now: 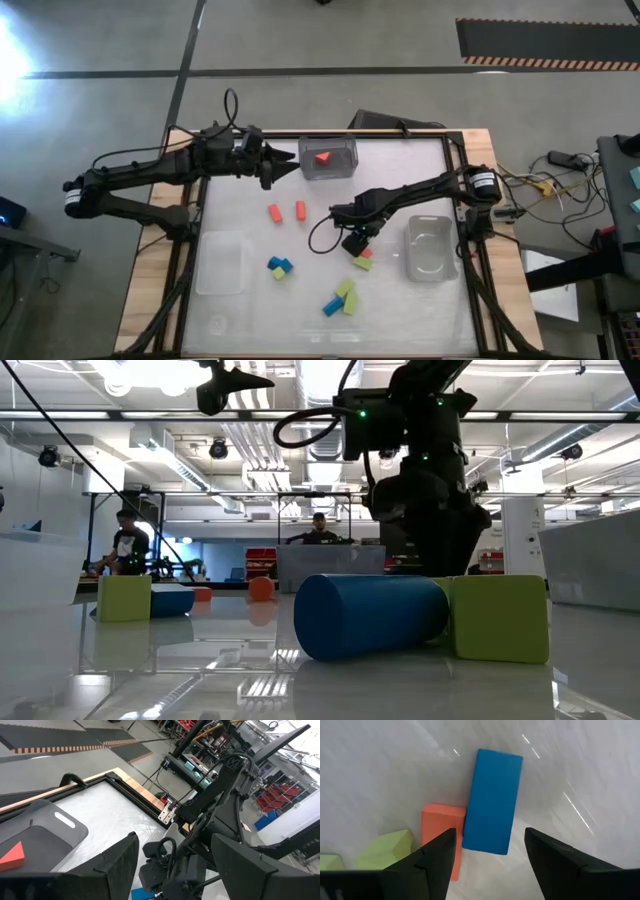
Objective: Sort & place blocks by color
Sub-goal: Put the blue block into the white bin
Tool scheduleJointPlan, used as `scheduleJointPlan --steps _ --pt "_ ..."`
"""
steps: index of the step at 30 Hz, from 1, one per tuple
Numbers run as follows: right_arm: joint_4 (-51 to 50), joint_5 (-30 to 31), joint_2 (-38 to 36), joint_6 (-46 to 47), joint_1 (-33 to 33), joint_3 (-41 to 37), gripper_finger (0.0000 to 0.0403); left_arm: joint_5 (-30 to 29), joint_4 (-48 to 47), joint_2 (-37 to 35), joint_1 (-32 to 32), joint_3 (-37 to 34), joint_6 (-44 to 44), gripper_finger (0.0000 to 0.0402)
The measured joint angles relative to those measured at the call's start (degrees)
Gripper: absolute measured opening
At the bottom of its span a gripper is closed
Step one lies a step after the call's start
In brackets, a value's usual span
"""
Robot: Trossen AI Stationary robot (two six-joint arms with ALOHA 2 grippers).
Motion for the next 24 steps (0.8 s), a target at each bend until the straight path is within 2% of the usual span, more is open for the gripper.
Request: scheduleJointPlan --steps 7,18,24 --pt "0.68 0.14 0.00 -1.31 -0.79 -0.59 0.0210 0.02 0.09 0.00 0.00 0.00 0.00 0.0233" --pt "2.22 -0.07 -0.01 -1.38 -1.14 -0.61 0.0112 0.04 0.09 0.00 0.00 0.00 -0.13 0.0233" --pt "2.29 -0.20 -0.11 -1.38 -1.22 -0.61 0.0110 0.07 0.09 0.02 0.00 0.00 -0.17 0.0233"
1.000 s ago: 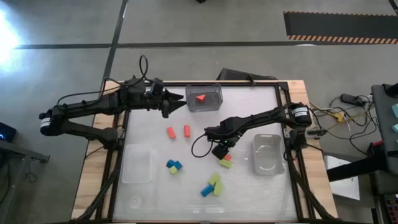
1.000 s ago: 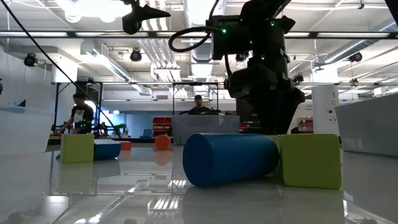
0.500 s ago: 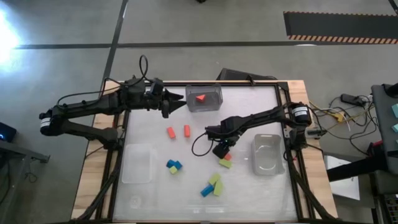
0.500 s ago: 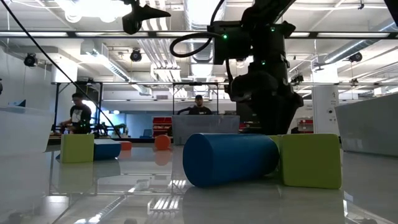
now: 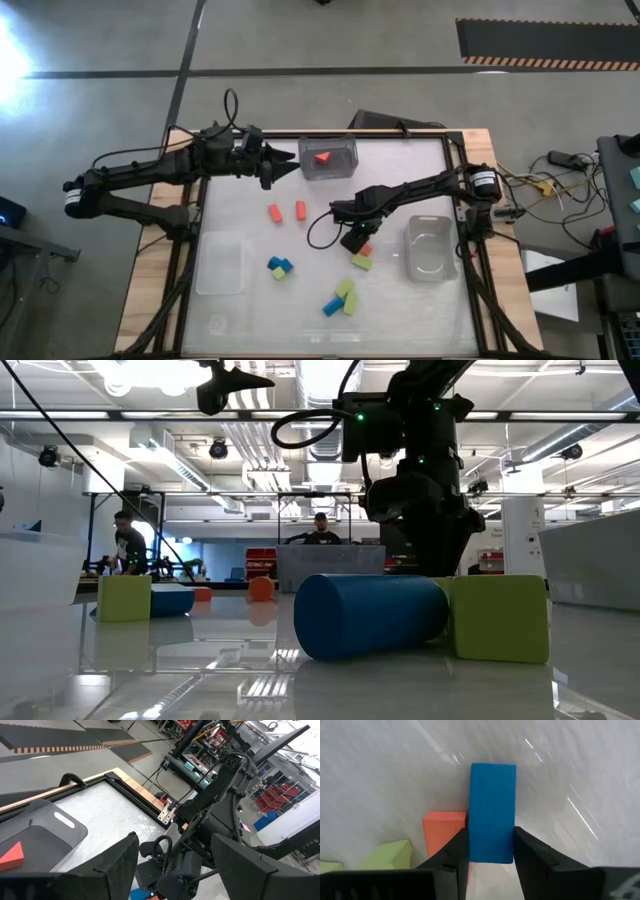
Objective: Sort & place blocks by color
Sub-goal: Put the blue block into the white bin
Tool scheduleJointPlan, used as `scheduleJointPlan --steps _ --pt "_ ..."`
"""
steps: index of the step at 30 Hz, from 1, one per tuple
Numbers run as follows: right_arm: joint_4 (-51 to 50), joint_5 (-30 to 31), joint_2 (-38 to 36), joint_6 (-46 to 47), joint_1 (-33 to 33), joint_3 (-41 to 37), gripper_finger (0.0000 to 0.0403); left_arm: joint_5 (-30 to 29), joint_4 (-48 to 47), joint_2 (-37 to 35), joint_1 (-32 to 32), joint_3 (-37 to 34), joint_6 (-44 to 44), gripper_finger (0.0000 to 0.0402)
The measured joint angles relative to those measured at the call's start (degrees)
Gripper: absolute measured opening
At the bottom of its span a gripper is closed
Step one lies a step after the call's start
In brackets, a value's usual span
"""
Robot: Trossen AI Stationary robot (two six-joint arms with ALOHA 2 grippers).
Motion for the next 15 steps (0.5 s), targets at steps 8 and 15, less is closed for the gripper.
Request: scheduleJointPlan --steps 8,15 --pt "0.00 0.00 -5.82 -0.66 -1.44 0.04 0.0110 0.20 0.02 0.00 0.00 0.00 0.00 0.0233" --pt "5.74 0.44 -15.81 -4.00 -2.02 0.04 0.0110 4.48 0.33 0.00 -0.14 -0.29 3.98 0.0233"
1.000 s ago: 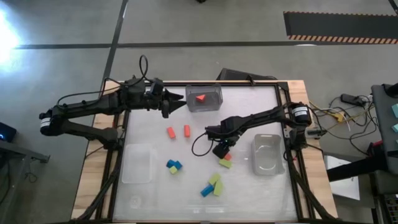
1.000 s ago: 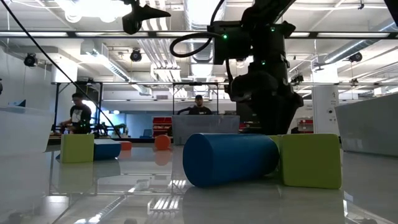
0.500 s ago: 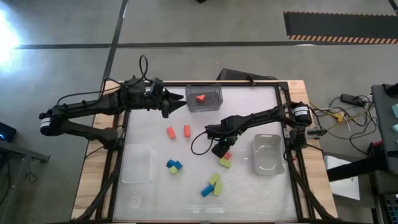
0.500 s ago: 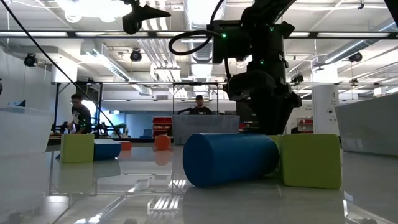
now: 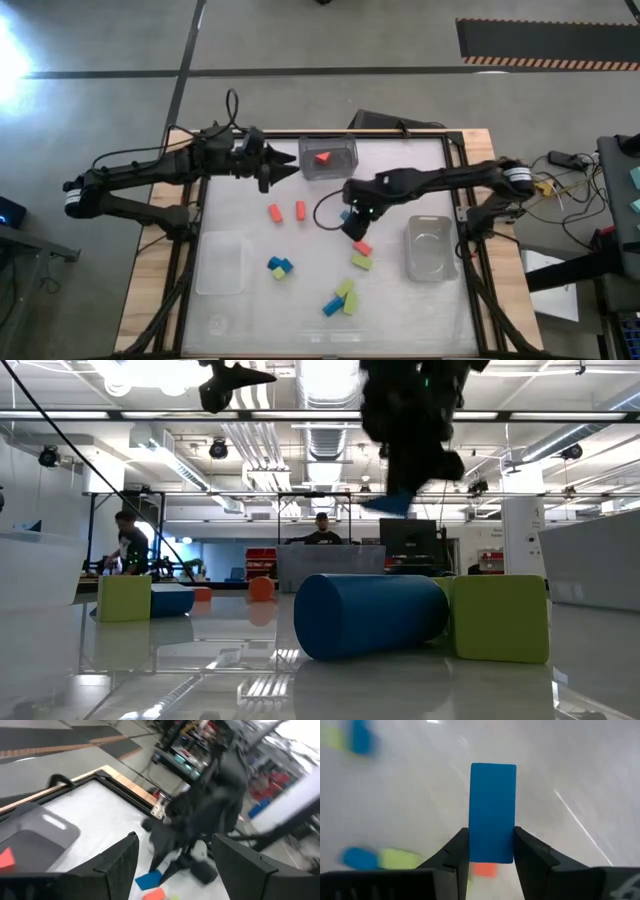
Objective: Sort & place blocks by color
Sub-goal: Put the blue block into the white bin
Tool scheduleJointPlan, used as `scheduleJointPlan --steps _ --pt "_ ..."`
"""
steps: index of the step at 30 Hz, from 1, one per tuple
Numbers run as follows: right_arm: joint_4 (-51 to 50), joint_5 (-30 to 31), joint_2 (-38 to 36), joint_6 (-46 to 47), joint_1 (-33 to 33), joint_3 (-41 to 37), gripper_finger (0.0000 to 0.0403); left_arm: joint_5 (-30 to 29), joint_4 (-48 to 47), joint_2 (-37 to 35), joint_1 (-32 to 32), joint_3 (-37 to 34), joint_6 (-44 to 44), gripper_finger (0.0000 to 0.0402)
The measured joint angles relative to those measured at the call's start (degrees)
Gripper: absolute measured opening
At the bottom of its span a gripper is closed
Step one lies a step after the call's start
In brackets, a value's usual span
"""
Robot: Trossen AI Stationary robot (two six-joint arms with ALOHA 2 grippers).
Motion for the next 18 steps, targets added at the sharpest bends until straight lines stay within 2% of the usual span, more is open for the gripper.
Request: scheduleJointPlan --steps 5,8,14,18 --pt "9.06 0.26 -7.03 -2.38 -0.14 -0.60 0.0110 2.90 0.60 0.07 -0.31 -0.48 0.57 0.0233" --pt "16.42 0.13 -10.89 -2.84 -0.14 -1.40 0.0110 3.99 4.62 0.07 -1.28 -0.68 2.02 0.0233" --pt "33.67 -0.48 -17.43 -3.71 -0.10 -5.55 0.0110 5.61 20.39 0.04 -3.27 -4.90 2.28 0.0233" --pt "45.53 -3.59 -18.99 -1.32 -0.14 -8.58 0.0110 5.59 29.97 0.84 -3.56 -8.06 0.27 0.0233"
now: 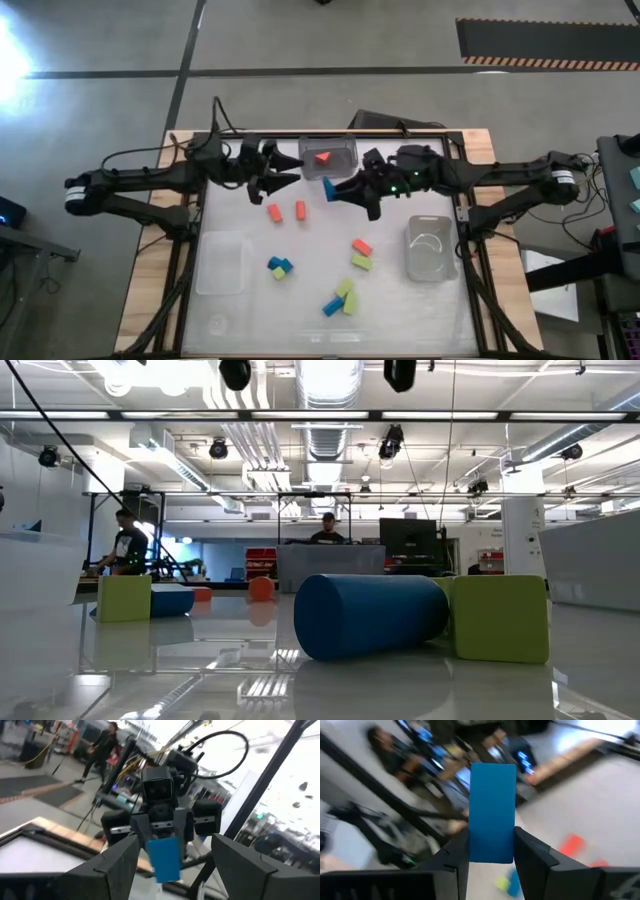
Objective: Sort & place blocks by color
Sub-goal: Put the blue block into the white bin
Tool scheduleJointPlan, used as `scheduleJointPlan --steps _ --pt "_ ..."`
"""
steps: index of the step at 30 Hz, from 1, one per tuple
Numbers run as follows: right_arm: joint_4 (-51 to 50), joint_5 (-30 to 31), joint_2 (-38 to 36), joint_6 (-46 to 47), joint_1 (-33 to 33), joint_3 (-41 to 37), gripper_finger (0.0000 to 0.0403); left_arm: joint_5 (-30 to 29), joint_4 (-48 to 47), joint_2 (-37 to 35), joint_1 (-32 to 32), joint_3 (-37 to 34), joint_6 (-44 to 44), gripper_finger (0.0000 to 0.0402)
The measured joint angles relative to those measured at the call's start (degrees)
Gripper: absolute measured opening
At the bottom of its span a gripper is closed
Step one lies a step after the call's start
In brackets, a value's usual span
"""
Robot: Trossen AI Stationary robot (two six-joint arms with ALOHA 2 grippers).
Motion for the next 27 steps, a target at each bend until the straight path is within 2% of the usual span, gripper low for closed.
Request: scheduleJointPlan --steps 7,18,27 --pt "16.41 -1.31 1.02 3.79 -0.02 -4.10 0.0110 -0.50 6.22 3.41 -0.10 -0.75 -1.32 0.0233" --pt "17.71 -0.90 2.20 4.95 -1.85 -4.38 0.0110 -0.14 13.88 10.49 -1.46 1.43 -5.16 0.0233" --pt "16.51 -0.94 2.25 4.73 -2.95 -4.38 0.0110 -0.40 14.76 12.69 -2.46 2.08 -7.94 0.0233"
